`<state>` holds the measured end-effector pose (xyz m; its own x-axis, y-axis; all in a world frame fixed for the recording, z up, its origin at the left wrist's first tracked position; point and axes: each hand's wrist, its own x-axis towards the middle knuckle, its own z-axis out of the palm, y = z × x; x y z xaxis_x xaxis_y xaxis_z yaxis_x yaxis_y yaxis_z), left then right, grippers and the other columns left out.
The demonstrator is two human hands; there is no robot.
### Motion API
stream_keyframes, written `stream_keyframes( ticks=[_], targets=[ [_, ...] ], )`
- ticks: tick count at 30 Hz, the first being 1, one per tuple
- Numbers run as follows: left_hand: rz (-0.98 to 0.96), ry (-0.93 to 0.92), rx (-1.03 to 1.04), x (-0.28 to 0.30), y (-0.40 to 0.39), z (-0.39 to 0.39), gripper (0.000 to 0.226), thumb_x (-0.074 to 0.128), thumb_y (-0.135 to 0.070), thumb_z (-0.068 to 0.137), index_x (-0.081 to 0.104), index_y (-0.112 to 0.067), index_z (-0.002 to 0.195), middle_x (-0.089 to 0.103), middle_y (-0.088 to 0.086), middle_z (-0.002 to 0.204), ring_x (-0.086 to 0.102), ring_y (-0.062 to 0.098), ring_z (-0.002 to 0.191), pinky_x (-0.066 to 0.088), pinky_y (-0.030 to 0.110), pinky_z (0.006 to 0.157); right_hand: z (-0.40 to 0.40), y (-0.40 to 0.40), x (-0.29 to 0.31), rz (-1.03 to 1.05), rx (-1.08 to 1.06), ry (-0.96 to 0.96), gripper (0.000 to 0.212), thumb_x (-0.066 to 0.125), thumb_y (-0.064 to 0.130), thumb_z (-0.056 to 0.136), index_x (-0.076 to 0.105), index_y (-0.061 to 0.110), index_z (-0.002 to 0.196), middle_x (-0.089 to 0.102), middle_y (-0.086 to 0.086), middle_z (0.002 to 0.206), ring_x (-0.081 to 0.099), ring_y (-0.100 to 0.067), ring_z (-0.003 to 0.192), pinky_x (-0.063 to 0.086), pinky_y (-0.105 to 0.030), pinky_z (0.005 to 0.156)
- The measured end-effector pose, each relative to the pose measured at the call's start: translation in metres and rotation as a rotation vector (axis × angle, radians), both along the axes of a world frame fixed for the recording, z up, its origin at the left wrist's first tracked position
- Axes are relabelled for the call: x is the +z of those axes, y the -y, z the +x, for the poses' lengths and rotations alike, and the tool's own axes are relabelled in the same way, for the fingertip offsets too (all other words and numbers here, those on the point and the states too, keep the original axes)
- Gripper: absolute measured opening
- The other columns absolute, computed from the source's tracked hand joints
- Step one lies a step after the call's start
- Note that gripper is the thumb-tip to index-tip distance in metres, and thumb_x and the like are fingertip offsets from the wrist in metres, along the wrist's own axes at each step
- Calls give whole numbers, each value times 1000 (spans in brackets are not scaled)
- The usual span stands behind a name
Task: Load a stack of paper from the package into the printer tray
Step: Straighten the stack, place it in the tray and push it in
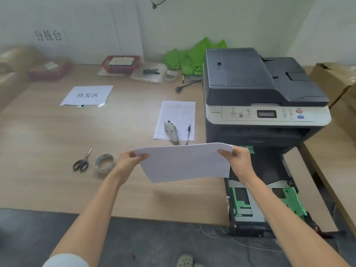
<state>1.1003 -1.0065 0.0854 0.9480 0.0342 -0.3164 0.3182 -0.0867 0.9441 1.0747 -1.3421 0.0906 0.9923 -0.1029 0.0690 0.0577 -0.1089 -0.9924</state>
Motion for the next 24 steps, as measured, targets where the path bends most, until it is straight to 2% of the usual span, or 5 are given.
stream_keyframes(
  ticks=[4,8,16,20,24],
  targets=[
    [12,114,143,-5,10,10,19,68,-2,77,71,-20,75,73,-15,68,65,0,67,49,10,65,8,-3,-15,66,-63,-24,23,67,10,81,73,32,79,74,17,73,67,-1,67,52,-14,55],
    [34,108,188,-24,15,14,16,68,-4,78,69,-20,74,71,-18,64,62,-4,61,46,7,58,18,-6,-36,84,-74,-85,20,68,11,80,72,30,82,74,16,75,69,-3,74,53,-15,58],
    [96,-13,239,-62,24,14,13,69,-7,79,69,-20,79,70,-9,78,63,-4,61,46,7,53,34,6,-67,-9,-69,-228,22,68,7,80,69,10,102,69,7,91,65,7,74,50,-7,59],
    [118,-9,271,-60,28,17,11,66,-2,79,69,-11,85,67,-5,77,61,-9,53,45,7,49,34,9,-65,-33,-46,-225,20,68,4,79,70,15,97,69,7,90,65,3,78,52,-9,61],
    [189,42,236,-30,29,26,12,65,-2,78,67,-13,83,65,3,78,59,9,61,47,22,54,34,17,-54,-78,-49,-237,19,72,6,76,71,15,93,70,5,85,67,0,74,54,-14,62]
  ],
)
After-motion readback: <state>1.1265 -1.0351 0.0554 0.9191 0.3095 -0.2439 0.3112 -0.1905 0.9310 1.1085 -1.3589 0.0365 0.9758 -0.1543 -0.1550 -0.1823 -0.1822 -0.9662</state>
